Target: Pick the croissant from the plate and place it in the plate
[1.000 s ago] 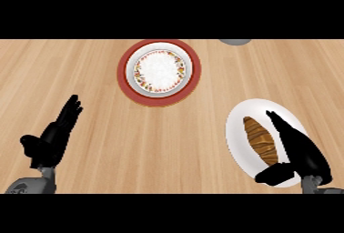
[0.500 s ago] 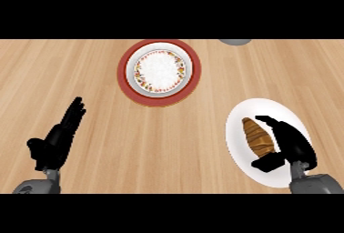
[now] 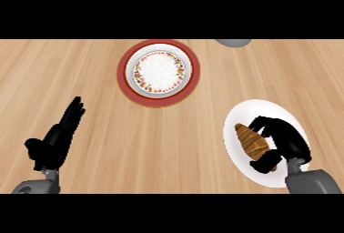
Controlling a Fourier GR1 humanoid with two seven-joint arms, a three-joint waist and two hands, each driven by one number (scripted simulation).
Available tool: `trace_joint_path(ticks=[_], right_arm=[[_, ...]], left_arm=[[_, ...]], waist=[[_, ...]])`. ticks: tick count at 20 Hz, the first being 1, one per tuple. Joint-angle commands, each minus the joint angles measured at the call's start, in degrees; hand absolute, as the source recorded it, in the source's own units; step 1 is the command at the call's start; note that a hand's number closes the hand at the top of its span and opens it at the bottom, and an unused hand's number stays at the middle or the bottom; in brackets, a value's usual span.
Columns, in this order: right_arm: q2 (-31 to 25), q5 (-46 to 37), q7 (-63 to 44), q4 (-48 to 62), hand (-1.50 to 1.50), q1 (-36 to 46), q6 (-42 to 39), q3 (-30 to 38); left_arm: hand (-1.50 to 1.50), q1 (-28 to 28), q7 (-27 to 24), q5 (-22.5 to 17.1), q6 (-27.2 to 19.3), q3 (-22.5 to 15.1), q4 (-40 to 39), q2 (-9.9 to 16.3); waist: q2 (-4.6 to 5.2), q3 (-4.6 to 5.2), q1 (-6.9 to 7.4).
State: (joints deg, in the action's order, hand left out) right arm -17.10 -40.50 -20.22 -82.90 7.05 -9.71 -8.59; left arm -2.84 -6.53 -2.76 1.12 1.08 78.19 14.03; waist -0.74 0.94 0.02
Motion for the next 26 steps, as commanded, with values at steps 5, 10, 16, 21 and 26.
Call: trace_joint_path(ticks=[5,10,16,21,26], right_arm=[[10.00,-12.17,-21.20,-7.80,1.50,-7.77,11.63,-2.18],[15.36,-30.95,-33.86,-17.03,1.50,-11.46,18.23,-12.46],[16.99,-41.17,-46.03,-29.77,1.50,-7.70,8.35,-23.39],[17.05,-47.41,-51.84,-33.85,1.50,-1.18,3.40,-30.61],[17.07,-52.64,-49.71,-36.54,1.50,7.03,1.13,-28.73]], left_arm=[[0.00,1.00,-0.04,-0.82,1.21,1.82,-0.26,1.45],[0.00,4.88,-1.99,1.03,0.14,-0.63,1.89,-0.85],[0.00,-0.16,1.13,-0.34,1.02,1.99,1.10,0.76],[0.00,-1.17,2.71,1.19,0.02,0.49,1.54,-0.88],[0.00,1.63,-1.89,0.59,2.16,2.26,-0.28,0.25]], waist=[[0.35,-0.80,-1.20],[0.29,-0.82,-0.45],[0.53,-0.88,-0.14],[0.60,-0.90,0.07],[0.64,-0.88,0.22]])
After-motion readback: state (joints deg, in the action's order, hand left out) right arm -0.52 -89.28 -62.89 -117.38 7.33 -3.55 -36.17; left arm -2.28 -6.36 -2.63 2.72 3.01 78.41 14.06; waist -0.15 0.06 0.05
